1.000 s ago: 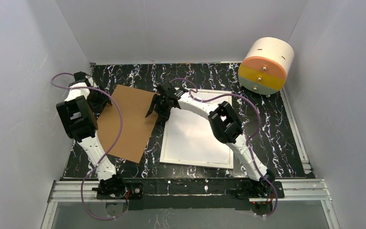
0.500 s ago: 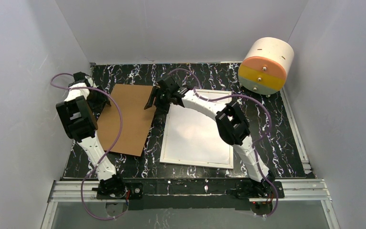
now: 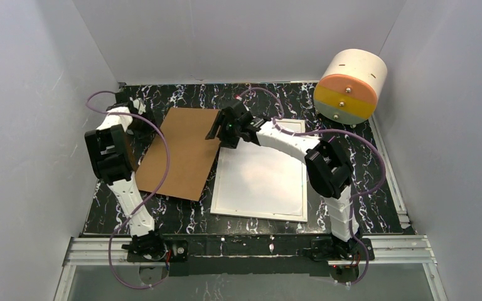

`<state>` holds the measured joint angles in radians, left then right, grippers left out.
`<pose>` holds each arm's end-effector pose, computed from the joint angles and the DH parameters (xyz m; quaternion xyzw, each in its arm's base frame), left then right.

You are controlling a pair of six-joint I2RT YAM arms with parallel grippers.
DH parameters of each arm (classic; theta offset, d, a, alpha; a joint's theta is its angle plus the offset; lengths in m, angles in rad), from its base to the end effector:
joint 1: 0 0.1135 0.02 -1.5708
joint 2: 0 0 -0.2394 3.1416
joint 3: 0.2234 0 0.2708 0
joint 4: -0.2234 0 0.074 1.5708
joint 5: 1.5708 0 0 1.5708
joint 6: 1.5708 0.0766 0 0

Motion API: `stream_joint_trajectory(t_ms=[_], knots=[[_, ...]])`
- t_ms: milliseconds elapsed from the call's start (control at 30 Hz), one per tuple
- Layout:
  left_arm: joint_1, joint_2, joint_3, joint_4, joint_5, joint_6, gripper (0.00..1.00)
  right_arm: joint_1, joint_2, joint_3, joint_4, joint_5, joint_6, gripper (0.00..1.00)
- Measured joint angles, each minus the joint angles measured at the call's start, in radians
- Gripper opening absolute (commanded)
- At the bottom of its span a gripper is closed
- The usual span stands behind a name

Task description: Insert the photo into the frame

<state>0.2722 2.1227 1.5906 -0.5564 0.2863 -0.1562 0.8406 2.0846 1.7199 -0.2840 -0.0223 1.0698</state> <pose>0.4604 0.1060 0.1044 -0.1710 0.9464 -0.1246 0.2440 0.3494 0.3929 0.1929 0.0975 0.8902 0.3690 0.2487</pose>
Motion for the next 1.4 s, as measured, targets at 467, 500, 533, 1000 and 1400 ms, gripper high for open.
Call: stream_joint_trajectory(t_ms=[467, 500, 533, 1000, 1400], knots=[[-0.202, -0.027, -0.099, -0.025, 0.238, -0.068, 0.55, -0.071, -0.121, -0.262, 0.128, 0.036, 0.028, 0.69], [-0.205, -0.027, -0.098, -0.031, 0.233, -0.071, 0.56, -0.076, -0.127, -0.262, 0.129, 0.036, 0.028, 0.69], [-0.206, -0.027, -0.095, -0.037, 0.228, -0.076, 0.58, -0.080, -0.134, -0.261, 0.124, 0.040, 0.027, 0.69], [-0.215, -0.027, -0.056, -0.112, 0.172, -0.100, 0.73, -0.211, -0.320, -0.359, -0.113, 0.097, -0.074, 0.82], [-0.215, -0.027, -0.060, -0.105, 0.178, -0.117, 0.72, -0.296, -0.301, -0.502, -0.132, -0.110, -0.124, 0.79]])
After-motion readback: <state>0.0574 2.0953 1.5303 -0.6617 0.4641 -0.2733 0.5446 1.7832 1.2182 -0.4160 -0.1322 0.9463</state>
